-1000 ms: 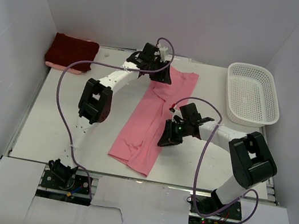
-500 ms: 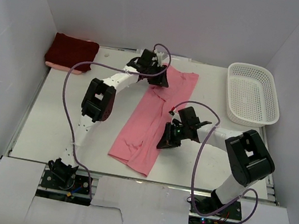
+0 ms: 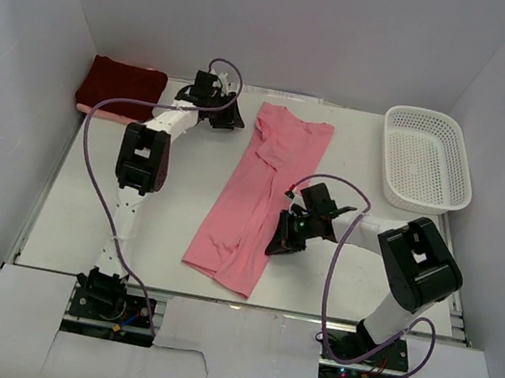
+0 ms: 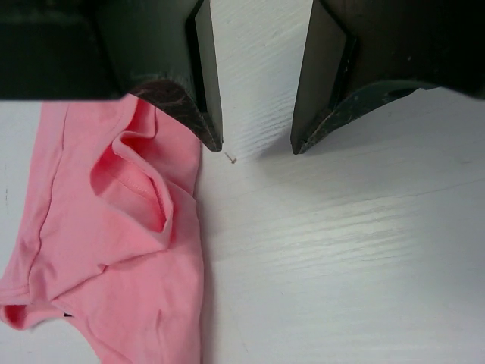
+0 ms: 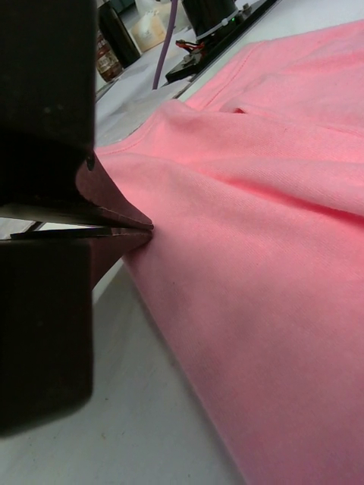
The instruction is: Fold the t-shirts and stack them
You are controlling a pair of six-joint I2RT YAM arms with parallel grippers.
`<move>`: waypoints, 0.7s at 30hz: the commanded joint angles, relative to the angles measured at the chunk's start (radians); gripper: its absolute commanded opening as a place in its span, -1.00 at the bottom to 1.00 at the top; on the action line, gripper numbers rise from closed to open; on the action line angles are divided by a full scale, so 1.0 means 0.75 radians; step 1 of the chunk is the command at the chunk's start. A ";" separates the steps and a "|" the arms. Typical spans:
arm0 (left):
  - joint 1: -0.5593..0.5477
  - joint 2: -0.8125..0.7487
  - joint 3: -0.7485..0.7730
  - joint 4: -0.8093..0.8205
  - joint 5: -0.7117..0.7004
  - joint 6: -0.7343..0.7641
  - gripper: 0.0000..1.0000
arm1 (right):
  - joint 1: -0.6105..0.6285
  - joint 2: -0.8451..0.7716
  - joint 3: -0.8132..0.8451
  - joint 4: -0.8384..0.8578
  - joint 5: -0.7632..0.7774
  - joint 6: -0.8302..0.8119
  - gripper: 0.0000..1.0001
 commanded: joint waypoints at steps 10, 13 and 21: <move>-0.028 -0.153 -0.046 0.015 0.017 0.009 0.05 | -0.058 -0.057 -0.068 -0.174 0.125 -0.110 -0.85; -0.028 -0.241 -0.066 0.056 0.034 -0.020 0.05 | -0.060 -0.047 -0.062 -0.170 0.113 -0.110 -0.85; -0.045 -0.277 -0.029 0.150 0.212 -0.112 -0.37 | -0.058 -0.035 -0.056 -0.166 0.111 -0.112 -0.85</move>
